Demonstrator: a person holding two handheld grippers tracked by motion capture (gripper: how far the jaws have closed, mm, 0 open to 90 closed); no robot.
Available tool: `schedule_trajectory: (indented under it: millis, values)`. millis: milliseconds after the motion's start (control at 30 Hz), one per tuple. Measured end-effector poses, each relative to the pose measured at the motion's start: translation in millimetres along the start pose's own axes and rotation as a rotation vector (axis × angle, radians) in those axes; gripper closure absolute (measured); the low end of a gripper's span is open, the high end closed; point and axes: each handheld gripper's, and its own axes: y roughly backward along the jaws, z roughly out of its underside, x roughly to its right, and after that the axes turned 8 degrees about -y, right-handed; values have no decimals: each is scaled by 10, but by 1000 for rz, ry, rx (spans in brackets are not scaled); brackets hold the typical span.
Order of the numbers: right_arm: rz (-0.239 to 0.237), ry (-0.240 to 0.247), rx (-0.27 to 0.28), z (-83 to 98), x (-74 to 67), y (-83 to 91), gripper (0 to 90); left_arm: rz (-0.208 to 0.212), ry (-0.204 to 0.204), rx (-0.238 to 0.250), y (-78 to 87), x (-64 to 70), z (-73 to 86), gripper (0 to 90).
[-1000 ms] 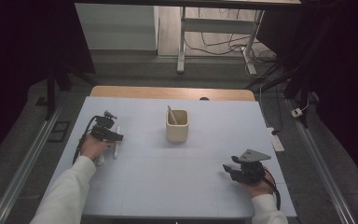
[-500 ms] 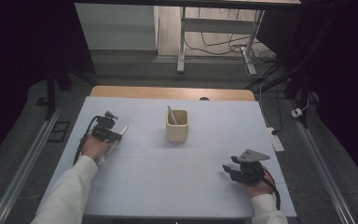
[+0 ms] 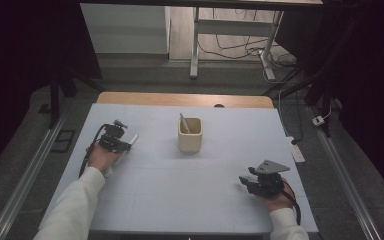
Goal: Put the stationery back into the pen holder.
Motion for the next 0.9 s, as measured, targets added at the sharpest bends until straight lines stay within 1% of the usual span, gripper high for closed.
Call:
schedule_trajectory:
  millis: [100,200,500,633,667,800,900]
  values:
    - [1,-4,5,5,7,2,468,0,-21,7,11,22,-8,779]
    - [5,-4,2,6,16,11,467,4,-37,29,43,41,-16,779]
    - [7,-4,4,9,19,15,468,17,-79,94,219,38,3,779]
    - [8,-11,5,9,16,18,468,29,-98,130,296,58,30,779]
    - [8,-10,5,9,17,18,468,32,-110,140,326,70,37,779]
    - [5,-15,14,9,19,23,468,45,-124,184,423,114,64,779]
    - [3,-16,18,9,21,27,468,43,-146,215,486,159,99,779]
